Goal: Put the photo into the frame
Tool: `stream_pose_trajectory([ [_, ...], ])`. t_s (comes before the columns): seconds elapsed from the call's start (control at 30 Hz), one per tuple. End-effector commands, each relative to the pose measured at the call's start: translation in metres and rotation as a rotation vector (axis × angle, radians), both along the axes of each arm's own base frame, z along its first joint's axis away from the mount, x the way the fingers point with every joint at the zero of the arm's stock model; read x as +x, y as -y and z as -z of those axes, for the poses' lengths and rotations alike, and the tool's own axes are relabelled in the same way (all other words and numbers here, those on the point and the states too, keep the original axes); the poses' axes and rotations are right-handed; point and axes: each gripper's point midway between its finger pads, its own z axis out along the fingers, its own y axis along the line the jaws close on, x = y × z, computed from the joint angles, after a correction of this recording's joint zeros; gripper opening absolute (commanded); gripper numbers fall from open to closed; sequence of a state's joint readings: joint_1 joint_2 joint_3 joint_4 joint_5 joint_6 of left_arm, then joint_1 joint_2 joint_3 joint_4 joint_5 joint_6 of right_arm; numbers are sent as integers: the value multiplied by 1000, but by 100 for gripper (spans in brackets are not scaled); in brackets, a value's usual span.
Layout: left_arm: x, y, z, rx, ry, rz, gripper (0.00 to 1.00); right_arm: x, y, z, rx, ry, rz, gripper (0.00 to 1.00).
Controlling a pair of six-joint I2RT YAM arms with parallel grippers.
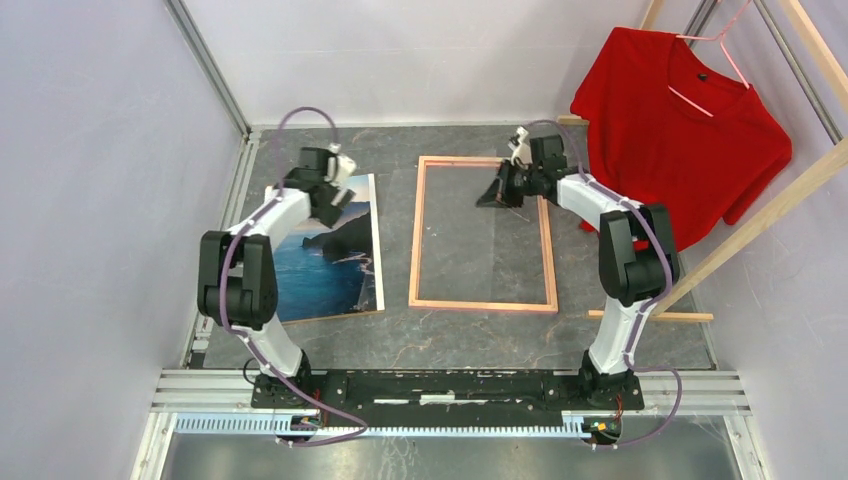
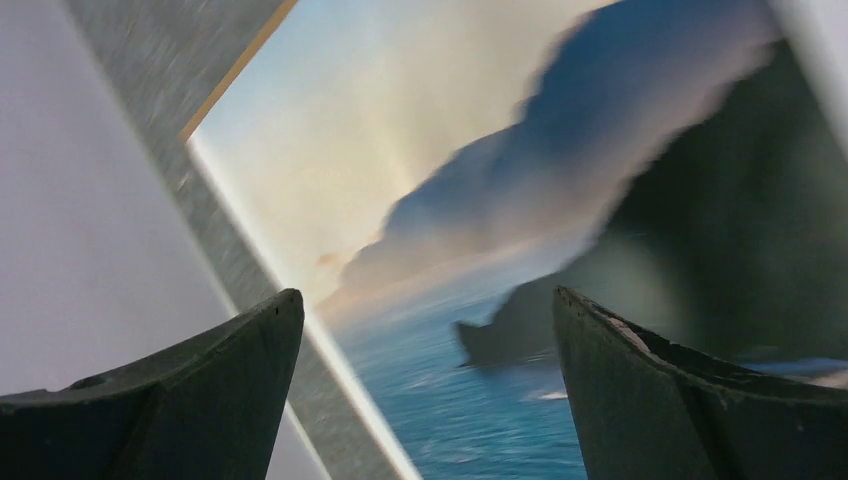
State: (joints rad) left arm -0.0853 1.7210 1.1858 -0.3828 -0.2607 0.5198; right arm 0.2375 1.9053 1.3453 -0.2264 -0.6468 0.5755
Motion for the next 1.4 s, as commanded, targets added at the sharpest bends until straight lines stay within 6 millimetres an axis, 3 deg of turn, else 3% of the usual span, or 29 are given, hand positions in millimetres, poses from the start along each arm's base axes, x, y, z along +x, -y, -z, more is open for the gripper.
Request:
stream_pose_trajectory([
  [0.0, -2, 57, 7, -1, -38, 104, 100, -24, 34, 27, -100, -40, -14, 0],
  [0.13, 3, 81, 27, 58, -60, 152, 99, -22, 55, 43, -141, -66, 22, 8],
  [0.33, 10, 114, 38, 55, -59, 200, 99, -27, 64, 58, -124, -88, 74, 56],
  [0.5, 2, 126, 49, 63, -75, 222, 99, -46, 65, 69, -92, -137, 97, 72],
  [0.87, -16, 124, 62, 98, -101, 248, 99, -108, 76, 82, -121, -221, 128, 79],
  [1.1, -18, 125, 65, 110, -106, 257, 99, -141, 61, 91, -94, -244, 90, 79],
  [1.2, -19, 126, 66, 111, -109, 262, 99, -150, 52, 97, -45, -268, 80, 77],
  [1.37, -22, 127, 69, 114, -126, 269, 99, -154, 41, 97, 49, -263, 87, 65],
])
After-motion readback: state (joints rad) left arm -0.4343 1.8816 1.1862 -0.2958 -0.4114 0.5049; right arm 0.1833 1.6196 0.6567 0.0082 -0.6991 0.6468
